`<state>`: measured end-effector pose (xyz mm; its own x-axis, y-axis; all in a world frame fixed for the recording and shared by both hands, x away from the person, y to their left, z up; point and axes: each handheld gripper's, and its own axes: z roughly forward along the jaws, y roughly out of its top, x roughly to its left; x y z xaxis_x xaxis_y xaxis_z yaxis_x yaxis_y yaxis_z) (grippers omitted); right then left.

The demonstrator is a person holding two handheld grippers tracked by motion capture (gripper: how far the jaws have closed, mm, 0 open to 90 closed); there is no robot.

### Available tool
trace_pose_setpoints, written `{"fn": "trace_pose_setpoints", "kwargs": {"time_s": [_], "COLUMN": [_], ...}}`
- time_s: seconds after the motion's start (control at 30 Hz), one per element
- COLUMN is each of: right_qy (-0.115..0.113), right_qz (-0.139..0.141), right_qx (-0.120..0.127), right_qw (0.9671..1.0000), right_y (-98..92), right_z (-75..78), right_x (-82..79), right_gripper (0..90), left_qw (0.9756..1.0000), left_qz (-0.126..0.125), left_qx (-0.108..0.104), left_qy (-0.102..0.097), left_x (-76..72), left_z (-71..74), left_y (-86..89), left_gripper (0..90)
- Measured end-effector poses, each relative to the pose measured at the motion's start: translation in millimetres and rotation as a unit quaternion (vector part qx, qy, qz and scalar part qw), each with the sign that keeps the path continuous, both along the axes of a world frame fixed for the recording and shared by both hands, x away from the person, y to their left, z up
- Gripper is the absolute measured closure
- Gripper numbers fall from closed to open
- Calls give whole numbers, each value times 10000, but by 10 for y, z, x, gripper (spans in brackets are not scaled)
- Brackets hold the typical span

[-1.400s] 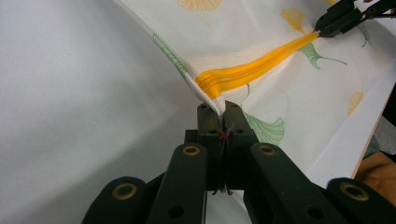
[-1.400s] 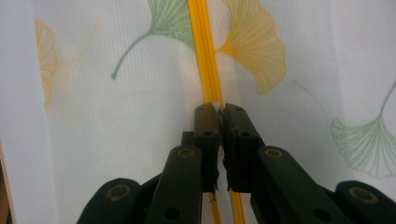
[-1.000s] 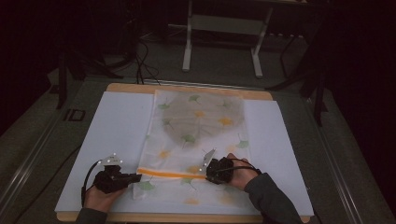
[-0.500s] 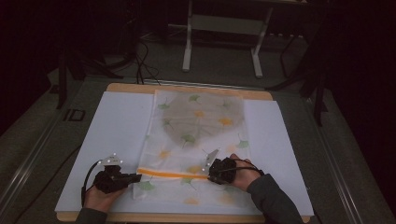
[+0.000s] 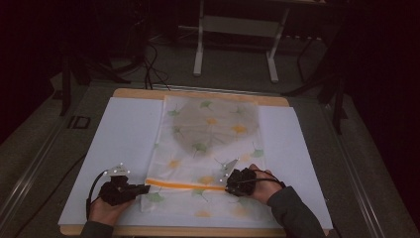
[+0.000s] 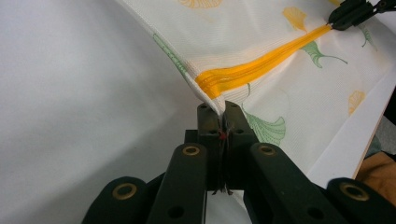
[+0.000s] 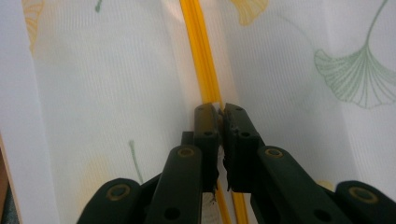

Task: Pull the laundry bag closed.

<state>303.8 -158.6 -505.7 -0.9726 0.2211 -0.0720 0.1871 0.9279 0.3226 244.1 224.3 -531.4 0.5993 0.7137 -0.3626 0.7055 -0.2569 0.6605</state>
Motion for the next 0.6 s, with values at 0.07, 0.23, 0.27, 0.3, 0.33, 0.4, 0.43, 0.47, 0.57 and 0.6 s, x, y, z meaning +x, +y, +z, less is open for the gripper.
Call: {"fn": "trace_pose_setpoints", "kwargs": {"time_s": [0.07,0.23,0.27,0.3,0.33,0.4,0.43,0.47,0.57,0.6], "right_qy": [8,12,15,15,7,-14,-11,-2,-18,-13], "right_qz": [-21,-57,-70,-70,-65,-82,-78,-97,-98,-124], "right_qx": [-6,-19,-24,-24,-36,-58,-57,-66,-85,-77], "right_qw": [10000,10000,10000,10000,10000,9999,10000,9999,9999,9999], "right_y": [-13,-69,-76,-76,-92,-112,-124,-135,-156,-181], "right_z": [1,4,4,4,4,5,5,7,8,9], "right_x": [-2,-3,-4,-4,-4,-6,-5,-8,-10,-16], "right_gripper": [849,849,849,849,849,849,849,849,849,849], "left_qw": [10000,10000,10000,10000,10000,10000,10000,10000,10000,10000], "left_qz": [-2,-4,-3,-3,4,6,6,5,7,14], "left_qx": [-2,-4,0,0,-1,-3,-3,2,3,-1], "left_qy": [2,3,3,3,-4,-6,-6,-4,-3,1], "left_x": [0,0,-1,-1,-3,-3,-3,-2,-3,-4], "left_z": [0,0,0,0,2,2,2,1,1,1], "left_y": [1,1,2,2,3,3,3,3,4,3], "left_gripper": [883,883,883,883,883,883,883,883,883,883]}}
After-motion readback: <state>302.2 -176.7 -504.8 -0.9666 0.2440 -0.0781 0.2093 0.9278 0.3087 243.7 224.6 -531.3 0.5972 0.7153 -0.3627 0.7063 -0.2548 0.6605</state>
